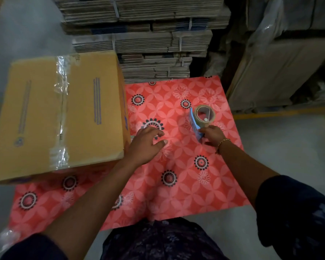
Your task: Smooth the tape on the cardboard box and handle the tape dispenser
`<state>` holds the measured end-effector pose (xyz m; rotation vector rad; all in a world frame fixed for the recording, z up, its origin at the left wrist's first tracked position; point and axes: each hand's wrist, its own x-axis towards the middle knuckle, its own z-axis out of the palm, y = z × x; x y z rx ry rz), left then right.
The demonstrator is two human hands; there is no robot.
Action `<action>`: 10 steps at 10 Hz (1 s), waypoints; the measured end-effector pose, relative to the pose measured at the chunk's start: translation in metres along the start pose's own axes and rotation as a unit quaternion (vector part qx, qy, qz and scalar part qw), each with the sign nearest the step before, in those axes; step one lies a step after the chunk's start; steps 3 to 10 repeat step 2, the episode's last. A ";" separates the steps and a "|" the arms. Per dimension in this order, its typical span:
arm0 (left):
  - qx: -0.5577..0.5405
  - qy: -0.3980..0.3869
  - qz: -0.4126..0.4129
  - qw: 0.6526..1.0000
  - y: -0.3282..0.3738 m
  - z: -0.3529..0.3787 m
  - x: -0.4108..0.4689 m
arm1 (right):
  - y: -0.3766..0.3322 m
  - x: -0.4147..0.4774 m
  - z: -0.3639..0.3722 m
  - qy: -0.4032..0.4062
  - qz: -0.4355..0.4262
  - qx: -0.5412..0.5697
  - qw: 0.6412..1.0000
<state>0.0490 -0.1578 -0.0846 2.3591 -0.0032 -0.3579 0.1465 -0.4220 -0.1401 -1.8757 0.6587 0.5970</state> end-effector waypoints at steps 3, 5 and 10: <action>0.001 0.009 0.051 0.999 -0.009 -0.026 -0.005 | 0.003 -0.013 -0.002 0.055 -0.057 -0.108 0.991; 0.001 0.009 0.051 0.999 -0.009 -0.026 -0.005 | 0.003 -0.013 -0.002 0.055 -0.057 -0.108 0.991; 0.001 0.009 0.051 0.999 -0.009 -0.026 -0.005 | 0.003 -0.013 -0.002 0.055 -0.057 -0.108 0.991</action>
